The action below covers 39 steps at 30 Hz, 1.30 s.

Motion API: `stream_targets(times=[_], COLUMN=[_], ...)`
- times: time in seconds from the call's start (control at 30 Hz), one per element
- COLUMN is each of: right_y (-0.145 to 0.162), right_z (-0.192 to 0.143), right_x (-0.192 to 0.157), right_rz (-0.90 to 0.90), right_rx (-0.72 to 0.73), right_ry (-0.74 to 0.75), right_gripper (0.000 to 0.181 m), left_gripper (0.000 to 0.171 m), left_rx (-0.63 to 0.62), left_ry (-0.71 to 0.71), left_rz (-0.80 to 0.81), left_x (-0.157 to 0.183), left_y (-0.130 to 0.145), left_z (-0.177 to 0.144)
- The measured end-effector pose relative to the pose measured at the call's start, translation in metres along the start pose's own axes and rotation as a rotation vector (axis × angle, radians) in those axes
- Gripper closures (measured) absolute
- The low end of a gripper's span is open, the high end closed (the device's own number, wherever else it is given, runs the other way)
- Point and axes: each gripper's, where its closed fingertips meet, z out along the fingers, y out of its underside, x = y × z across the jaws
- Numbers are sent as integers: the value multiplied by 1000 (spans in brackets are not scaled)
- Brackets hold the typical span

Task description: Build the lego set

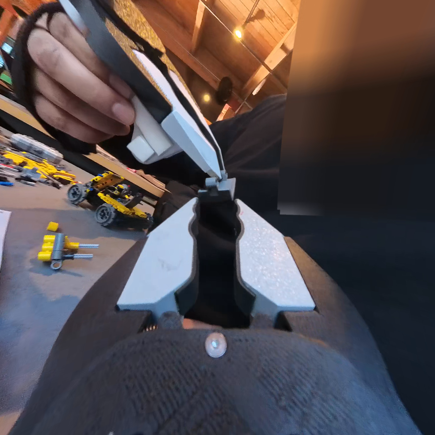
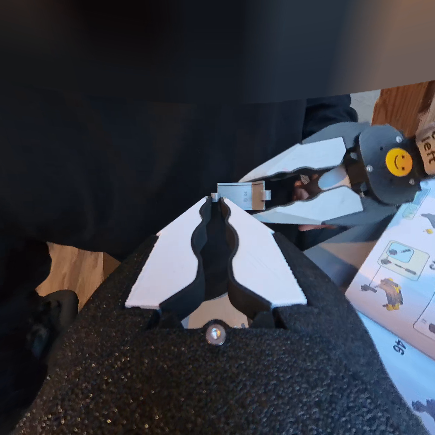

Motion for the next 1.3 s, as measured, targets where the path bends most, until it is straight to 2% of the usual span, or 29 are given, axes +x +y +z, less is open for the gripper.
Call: stream_targets(times=[0.23, 0.5, 0.6, 0.67, 0.77, 0.87, 1.0, 1.1, 1.13, 1.2, 1.3], right_y=[-2, -2, 0, 0, 3, 13, 18, 25, 27, 30, 24], right_z=[6, 9, 7, 0, -21, -29, -29, -23, -21, -22, -20], right_x=[-7, -10, -7, 2, 29, 43, 68, 85, 91, 109, 139], right_rz=[-25, -40, -24, 28, 148, 232, 300, 340, 356, 384, 433], right_rx=[-38, -66, -77, -65, 2, 48, 132, 108, 88, 53, 63], right_ry=[-57, -70, -21, 74, 345, 538, 697, 727, 732, 756, 749], right_gripper=[175, 175, 175, 174, 166, 162, 163, 163, 163, 163, 163], left_gripper=[144, 147, 147, 147, 148, 147, 147, 147, 147, 147, 147], left_rx=[26, 14, 32, 85, 129, 144, 123, 80, 80, 138, 273], left_ry=[93, 57, 1, -102, -380, -619, -821, -1103, -1169, -1245, -1204], left_rz=[-46, -40, 12, 111, 331, 467, 644, 770, 758, 617, 402], left_x=[12, 8, 6, 2, -11, -21, -22, -28, -29, -31, -33], left_y=[-1, 1, -2, -11, -23, -25, -22, -34, -36, -36, -28], left_z=[5, 8, 6, -2, -21, -43, -61, -111, -130, -161, -172])
